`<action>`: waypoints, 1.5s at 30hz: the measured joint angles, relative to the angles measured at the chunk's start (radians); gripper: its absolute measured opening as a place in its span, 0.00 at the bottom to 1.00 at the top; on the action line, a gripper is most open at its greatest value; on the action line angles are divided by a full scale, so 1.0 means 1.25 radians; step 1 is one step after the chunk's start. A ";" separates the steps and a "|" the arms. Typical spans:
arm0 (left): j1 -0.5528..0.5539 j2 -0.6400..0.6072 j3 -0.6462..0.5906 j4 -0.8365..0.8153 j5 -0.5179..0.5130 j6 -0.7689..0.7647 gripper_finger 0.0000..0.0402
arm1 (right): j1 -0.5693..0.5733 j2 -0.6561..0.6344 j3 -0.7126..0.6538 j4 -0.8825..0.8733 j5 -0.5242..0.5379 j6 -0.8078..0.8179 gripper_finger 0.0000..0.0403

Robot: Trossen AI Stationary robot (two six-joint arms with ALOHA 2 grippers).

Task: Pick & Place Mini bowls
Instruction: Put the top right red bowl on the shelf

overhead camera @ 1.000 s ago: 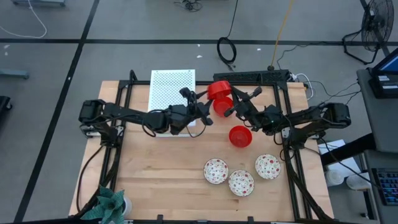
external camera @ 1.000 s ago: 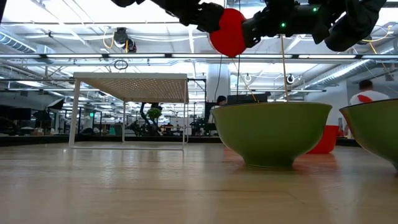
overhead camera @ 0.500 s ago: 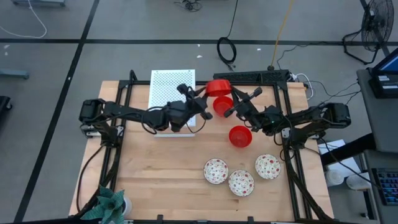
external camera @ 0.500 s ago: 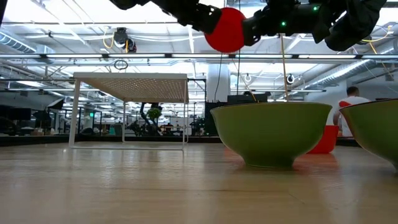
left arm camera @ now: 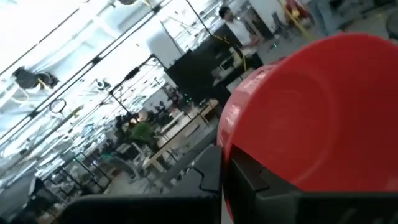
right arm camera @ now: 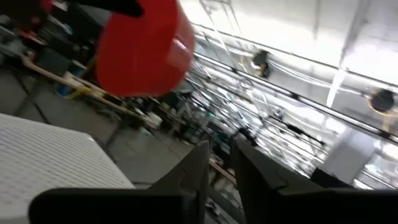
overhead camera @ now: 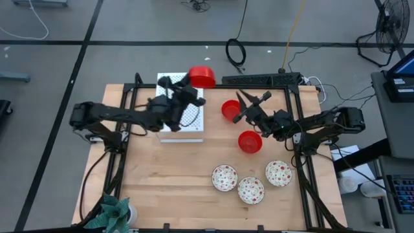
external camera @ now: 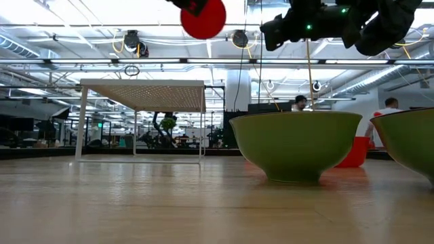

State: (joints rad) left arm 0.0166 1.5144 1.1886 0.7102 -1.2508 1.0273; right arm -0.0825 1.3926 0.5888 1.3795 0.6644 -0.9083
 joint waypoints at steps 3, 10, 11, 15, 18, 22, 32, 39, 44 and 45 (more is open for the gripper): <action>0.024 -0.068 -0.002 -0.113 -0.027 -0.032 0.01 | 0.000 0.000 0.000 -0.001 -0.004 0.005 0.19; 0.181 -0.251 -0.001 -0.416 -0.025 -0.250 0.01 | 0.000 0.000 0.000 -0.003 -0.008 0.060 0.20; 0.212 -0.272 -0.001 -0.462 -0.013 -0.291 0.01 | -0.001 0.000 0.000 -0.003 -0.008 0.066 0.20; 0.332 -0.354 0.000 -0.685 0.174 -0.536 0.01 | 0.000 0.000 0.000 -0.003 -0.010 0.068 0.20; 0.443 -0.375 -0.001 -0.841 0.483 -0.771 0.01 | -0.001 0.000 0.000 -0.003 -0.010 0.068 0.19; 0.587 -0.352 0.009 -0.947 0.786 -0.910 0.01 | 0.000 0.001 0.000 -0.004 -0.009 0.069 0.20; 0.813 -0.114 0.158 -1.306 1.148 -0.983 0.01 | -0.001 0.001 0.000 -0.007 -0.009 0.110 0.19; 0.822 -0.017 0.214 -1.375 1.236 -0.964 0.01 | -0.001 0.001 0.000 -0.019 -0.008 0.109 0.19; 0.818 -0.007 0.224 -1.438 1.174 -0.965 0.02 | -0.001 0.001 0.000 -0.024 -0.006 0.110 0.19; 0.818 -0.007 0.224 -1.447 1.154 -0.971 0.01 | -0.001 0.001 0.000 -0.024 -0.006 0.110 0.19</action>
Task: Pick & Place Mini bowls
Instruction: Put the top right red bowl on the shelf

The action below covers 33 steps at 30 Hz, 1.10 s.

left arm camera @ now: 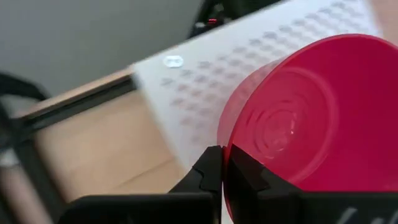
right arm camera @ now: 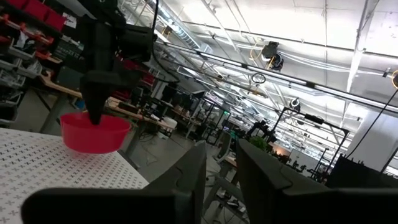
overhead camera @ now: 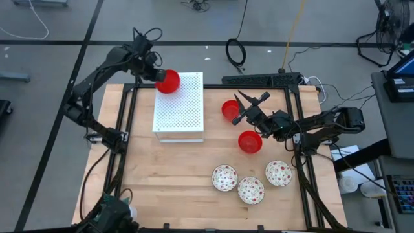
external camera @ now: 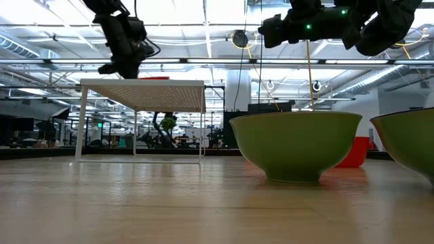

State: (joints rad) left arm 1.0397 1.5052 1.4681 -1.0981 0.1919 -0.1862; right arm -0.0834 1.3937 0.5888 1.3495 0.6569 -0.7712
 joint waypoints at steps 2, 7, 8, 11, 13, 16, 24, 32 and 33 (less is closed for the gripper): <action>0.003 0.000 0.000 -0.029 -0.030 -0.006 0.01 | 0.000 0.000 0.000 -0.001 0.000 0.000 0.19; -0.002 0.000 0.000 -0.071 -0.049 -0.004 0.03 | 0.000 0.000 0.000 0.000 -0.001 0.000 0.19; -0.007 0.000 0.000 -0.071 -0.049 -0.004 0.03 | 0.000 0.000 0.000 0.000 -0.001 0.000 0.19; -0.013 0.000 0.000 -0.070 -0.048 -0.002 0.01 | 0.000 0.000 0.000 0.000 -0.002 0.000 0.19; -0.012 0.000 0.000 -0.067 -0.049 -0.002 0.03 | 0.000 0.000 0.000 0.000 -0.002 0.000 0.19; -0.016 0.000 0.000 -0.055 -0.051 -0.002 0.06 | 0.000 0.000 0.000 0.000 -0.002 0.000 0.19; -0.022 0.000 0.000 -0.050 -0.051 0.014 0.09 | 0.000 0.000 0.000 0.000 -0.002 0.000 0.19; -0.042 -0.013 0.000 0.017 -0.051 0.118 0.09 | 0.000 0.000 0.000 0.000 0.000 0.000 0.19; -0.047 -0.018 0.000 0.027 -0.050 0.117 0.09 | 0.000 0.000 0.000 0.000 0.000 0.000 0.19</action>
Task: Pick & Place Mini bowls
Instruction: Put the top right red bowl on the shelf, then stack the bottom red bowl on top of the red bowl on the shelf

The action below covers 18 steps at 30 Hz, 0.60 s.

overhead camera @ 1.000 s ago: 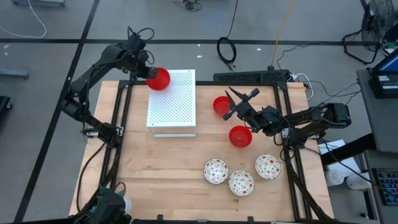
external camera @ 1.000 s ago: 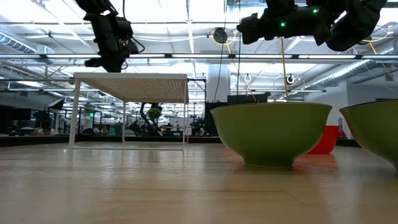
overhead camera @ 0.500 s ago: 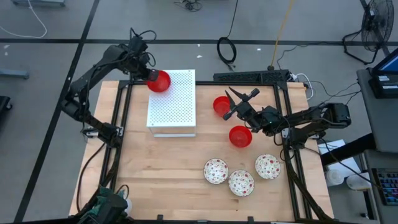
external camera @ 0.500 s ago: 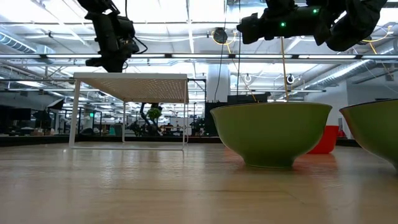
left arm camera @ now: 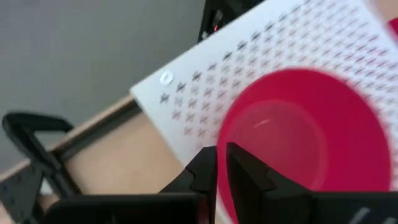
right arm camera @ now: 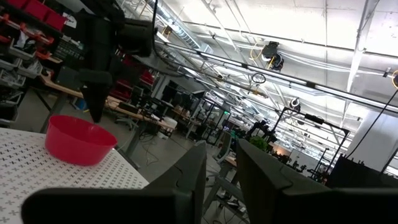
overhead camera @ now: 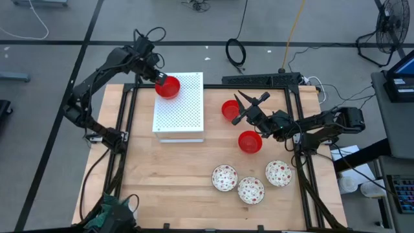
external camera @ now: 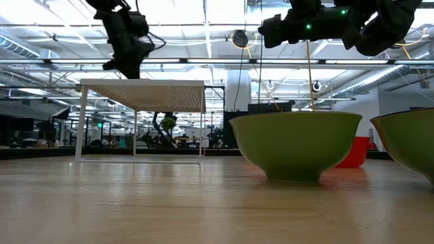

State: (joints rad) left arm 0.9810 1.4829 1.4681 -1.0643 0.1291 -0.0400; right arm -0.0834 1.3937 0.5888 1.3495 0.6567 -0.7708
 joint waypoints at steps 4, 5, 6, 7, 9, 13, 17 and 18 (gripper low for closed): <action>-0.012 -0.007 0.000 0.017 0.001 -0.002 0.12 | 0.000 0.000 0.000 0.000 0.001 0.000 0.19; -0.012 -0.012 0.000 0.023 0.000 0.005 0.14 | 0.000 0.000 0.000 0.000 0.005 0.000 0.19; -0.013 -0.019 0.000 0.029 0.000 0.010 0.16 | 0.000 0.000 0.000 0.000 0.016 -0.001 0.19; -0.013 -0.028 0.000 0.039 0.001 0.011 0.19 | 0.000 0.000 0.000 0.000 0.032 -0.004 0.19; -0.015 -0.053 0.000 0.070 0.012 0.022 0.26 | 0.000 0.000 0.000 -0.004 0.085 -0.029 0.19; -0.046 -0.135 -0.001 0.164 0.146 0.087 0.41 | 0.006 -0.033 0.013 -0.073 0.265 -0.107 0.19; -0.098 -0.235 -0.001 0.236 0.269 0.108 0.51 | 0.012 -0.088 0.036 -0.276 0.381 -0.067 0.19; -0.115 -0.258 -0.001 0.243 0.286 0.109 0.53 | 0.016 -0.103 0.036 -0.327 0.371 -0.030 0.19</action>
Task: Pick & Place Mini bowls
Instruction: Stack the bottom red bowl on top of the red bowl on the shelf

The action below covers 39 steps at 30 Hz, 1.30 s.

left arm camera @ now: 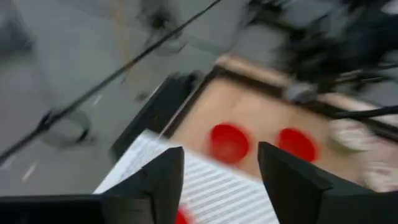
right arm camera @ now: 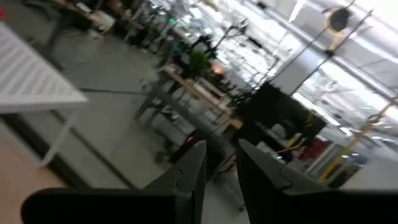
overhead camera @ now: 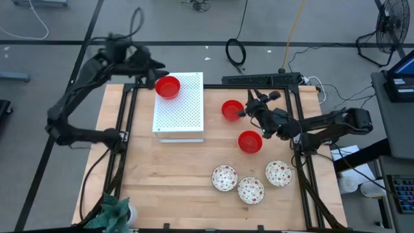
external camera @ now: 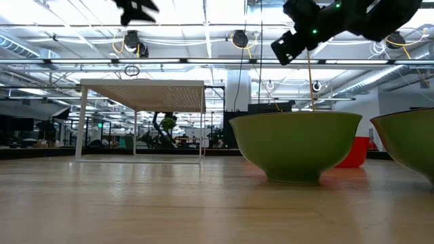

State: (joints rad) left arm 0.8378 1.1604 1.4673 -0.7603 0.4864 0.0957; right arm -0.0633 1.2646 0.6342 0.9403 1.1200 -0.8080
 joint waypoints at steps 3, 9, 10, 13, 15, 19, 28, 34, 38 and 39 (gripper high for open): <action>-0.059 -0.064 0.000 -0.002 0.014 0.000 0.56 | 0.014 -0.038 0.000 -0.137 -0.126 0.118 0.19; -0.239 -0.163 -0.091 0.004 0.015 0.006 0.57 | 0.054 -0.127 0.029 -0.469 -0.454 0.308 0.19; -0.275 -0.177 -0.128 0.023 0.015 0.006 0.57 | 0.056 -0.139 0.048 -0.549 -0.520 0.354 0.19; -0.376 -0.214 -0.265 0.125 -0.029 0.005 0.57 | 0.055 -0.163 0.100 -0.759 -0.695 0.514 0.19; -0.440 -0.233 -0.363 0.235 -0.101 0.006 0.57 | 0.058 -0.164 0.121 -0.850 -0.725 0.613 0.19; -0.554 -0.248 -0.524 0.447 -0.298 0.083 0.57 | 0.063 -0.159 0.157 -1.066 -0.635 0.777 0.19; -0.658 -0.198 -0.689 0.685 -0.558 0.196 0.57 | 0.043 -0.148 0.198 -1.472 -0.690 1.131 0.19; -0.661 -0.161 -0.690 0.731 -0.556 0.242 0.57 | 0.021 -0.148 0.173 -1.488 -0.690 1.208 0.19; -0.662 -0.157 -0.690 0.764 -0.544 0.275 0.57 | 0.004 -0.148 0.138 -1.463 -0.697 1.231 0.19; -0.662 -0.157 -0.690 0.774 -0.533 0.294 0.57 | -0.002 -0.148 0.131 -1.460 -0.706 1.236 0.19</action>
State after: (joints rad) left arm 0.0097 0.9638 0.6048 0.2073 -0.1800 0.4635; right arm -0.0654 1.0798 0.7975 -0.8841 0.2378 0.7373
